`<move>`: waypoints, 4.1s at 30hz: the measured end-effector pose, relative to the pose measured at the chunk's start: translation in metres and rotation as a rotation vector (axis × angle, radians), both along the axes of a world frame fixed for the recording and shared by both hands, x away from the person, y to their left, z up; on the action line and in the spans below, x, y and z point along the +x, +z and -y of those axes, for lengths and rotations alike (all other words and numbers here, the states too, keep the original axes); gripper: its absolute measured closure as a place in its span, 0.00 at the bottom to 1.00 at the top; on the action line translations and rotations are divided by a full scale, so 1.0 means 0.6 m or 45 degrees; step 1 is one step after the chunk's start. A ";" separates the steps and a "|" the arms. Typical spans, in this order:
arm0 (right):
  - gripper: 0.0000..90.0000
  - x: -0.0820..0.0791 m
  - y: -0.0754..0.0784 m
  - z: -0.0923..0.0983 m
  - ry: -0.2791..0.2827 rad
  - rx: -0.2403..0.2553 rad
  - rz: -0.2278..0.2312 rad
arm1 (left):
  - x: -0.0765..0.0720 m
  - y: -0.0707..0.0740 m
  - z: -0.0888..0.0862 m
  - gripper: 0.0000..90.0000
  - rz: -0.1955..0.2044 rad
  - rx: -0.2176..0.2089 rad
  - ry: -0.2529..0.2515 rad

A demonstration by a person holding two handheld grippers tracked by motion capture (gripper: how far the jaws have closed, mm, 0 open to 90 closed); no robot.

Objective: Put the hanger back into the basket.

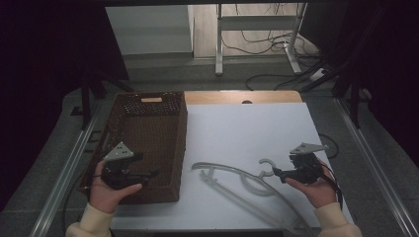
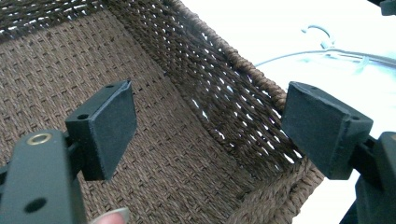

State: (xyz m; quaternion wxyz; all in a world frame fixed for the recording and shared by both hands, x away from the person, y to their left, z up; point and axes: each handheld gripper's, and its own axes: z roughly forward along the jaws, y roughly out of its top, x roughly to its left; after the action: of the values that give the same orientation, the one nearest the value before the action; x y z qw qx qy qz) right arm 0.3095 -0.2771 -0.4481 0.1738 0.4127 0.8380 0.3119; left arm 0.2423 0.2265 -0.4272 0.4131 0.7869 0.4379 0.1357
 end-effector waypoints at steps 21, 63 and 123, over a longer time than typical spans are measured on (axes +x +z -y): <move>0.40 0.021 -0.044 -0.073 0.139 -0.233 -0.260 | 0.001 -0.003 0.001 0.21 -0.010 0.003 0.000; 0.92 0.018 -0.031 -0.082 0.267 -0.283 -0.301 | -0.002 0.002 0.000 0.20 0.005 0.003 -0.002; 0.92 0.030 0.108 -0.134 0.464 -0.157 0.004 | -0.001 0.067 -0.004 0.20 0.127 -0.038 -0.010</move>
State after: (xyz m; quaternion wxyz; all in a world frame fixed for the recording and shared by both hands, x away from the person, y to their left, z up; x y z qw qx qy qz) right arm 0.3274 -0.1964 -0.3835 0.1407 0.2423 0.9161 0.2868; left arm 0.2415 0.2288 -0.3872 0.4468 0.7746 0.4156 0.1665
